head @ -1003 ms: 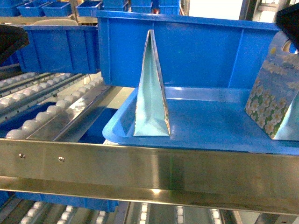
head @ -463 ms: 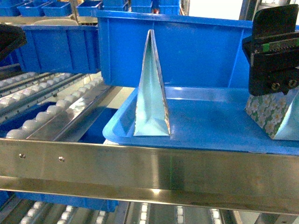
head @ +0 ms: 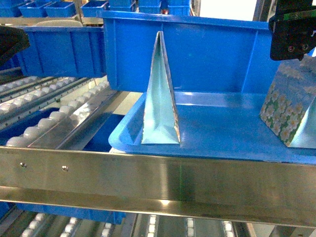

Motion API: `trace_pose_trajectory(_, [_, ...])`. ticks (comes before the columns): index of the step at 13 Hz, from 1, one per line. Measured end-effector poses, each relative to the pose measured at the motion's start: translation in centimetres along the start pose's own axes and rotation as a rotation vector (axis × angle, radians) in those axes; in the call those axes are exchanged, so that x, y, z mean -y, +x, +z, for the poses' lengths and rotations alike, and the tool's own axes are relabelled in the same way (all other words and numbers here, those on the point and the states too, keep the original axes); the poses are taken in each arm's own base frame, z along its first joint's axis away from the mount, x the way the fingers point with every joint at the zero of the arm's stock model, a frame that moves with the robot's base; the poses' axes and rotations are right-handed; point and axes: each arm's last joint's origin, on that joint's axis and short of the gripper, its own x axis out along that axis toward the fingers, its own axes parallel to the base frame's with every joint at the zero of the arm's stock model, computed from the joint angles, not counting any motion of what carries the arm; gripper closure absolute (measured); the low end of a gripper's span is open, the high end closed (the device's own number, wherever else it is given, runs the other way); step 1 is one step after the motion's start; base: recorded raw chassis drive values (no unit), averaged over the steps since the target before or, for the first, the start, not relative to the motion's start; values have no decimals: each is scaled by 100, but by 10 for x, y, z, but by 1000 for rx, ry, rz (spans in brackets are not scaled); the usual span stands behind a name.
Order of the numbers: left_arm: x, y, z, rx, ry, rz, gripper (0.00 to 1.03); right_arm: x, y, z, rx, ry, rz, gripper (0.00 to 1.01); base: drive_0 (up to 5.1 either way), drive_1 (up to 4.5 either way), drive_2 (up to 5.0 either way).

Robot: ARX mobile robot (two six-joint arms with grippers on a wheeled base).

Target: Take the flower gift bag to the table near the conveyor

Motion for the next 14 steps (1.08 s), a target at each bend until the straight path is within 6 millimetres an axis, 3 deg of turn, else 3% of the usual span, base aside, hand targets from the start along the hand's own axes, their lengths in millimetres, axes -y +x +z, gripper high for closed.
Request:
trace_pose_trajectory(1, [0, 0, 0, 0, 0, 0, 5, 13, -2, 1, 24, 9, -20, 3, 0, 0, 0])
trace_pose_trajectory(4, [0, 0, 0, 0, 0, 0, 5, 22, 1, -9, 15, 21, -38, 3, 0, 0, 0])
trace_pose_trajectory(8, [0, 0, 0, 0, 0, 0, 5, 20, 5, -25, -22, 38, -36, 3, 0, 0, 0])
trace_pose_trajectory(14, [0, 0, 0, 0, 0, 0, 5, 24, 9, -33, 16, 48, -77, 3, 0, 0, 0])
